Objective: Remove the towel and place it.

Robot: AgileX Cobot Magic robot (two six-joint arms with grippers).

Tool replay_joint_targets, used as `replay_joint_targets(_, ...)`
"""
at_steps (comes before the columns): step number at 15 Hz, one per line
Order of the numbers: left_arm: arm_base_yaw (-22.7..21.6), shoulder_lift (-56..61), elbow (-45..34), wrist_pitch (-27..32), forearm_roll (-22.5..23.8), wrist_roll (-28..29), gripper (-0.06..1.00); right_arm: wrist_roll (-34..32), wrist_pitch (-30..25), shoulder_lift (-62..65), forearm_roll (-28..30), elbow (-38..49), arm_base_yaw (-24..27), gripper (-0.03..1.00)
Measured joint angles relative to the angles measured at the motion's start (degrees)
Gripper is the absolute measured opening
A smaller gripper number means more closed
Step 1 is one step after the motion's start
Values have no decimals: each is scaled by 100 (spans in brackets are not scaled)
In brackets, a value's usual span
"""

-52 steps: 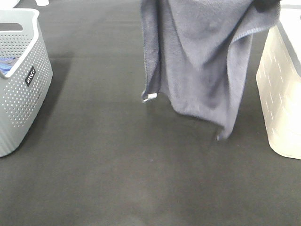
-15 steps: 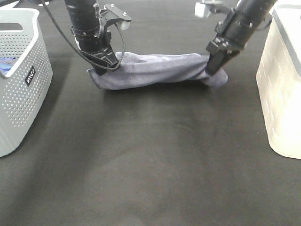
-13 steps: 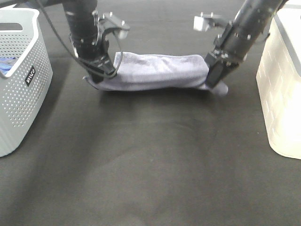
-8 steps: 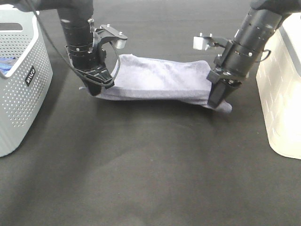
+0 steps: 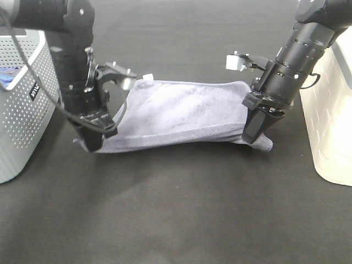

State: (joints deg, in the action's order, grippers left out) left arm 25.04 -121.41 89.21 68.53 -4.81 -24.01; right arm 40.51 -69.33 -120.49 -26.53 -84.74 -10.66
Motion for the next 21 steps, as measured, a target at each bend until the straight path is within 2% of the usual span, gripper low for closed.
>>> replay_joint_targets(3, 0, 11, -212, -34, -40, -17, 0, 6, -6, 11, -92, 183, -17, 0)
replay_joint_targets(7, 0, 6, -269, -29, 103, -57, 0, 143, 6, 11, 34, 602, -344, 0)
replay_joint_targets(13, -69, -6, -269, -11, 92, -498, 0, 149, 97, 11, 115, 963, -435, 1)
replay_joint_targets(16, -138, -6, -281, 29, 309, -579, 0, 149, 29, 11, 178, 1031, -430, 12)
replay_joint_targets(18, -155, -6, -281, 34, 384, -579, 0, 149, 6, 11, 109, 1112, -430, 28)
replay_joint_targets(19, -155, -6, -281, 34, 384, -579, 0, 149, 6, 11, 109, 1112, -430, 28)
replay_joint_targets(21, -155, -6, -281, 46, 372, -590, 0, 74, 6, 11, 69, 1232, -430, 42)
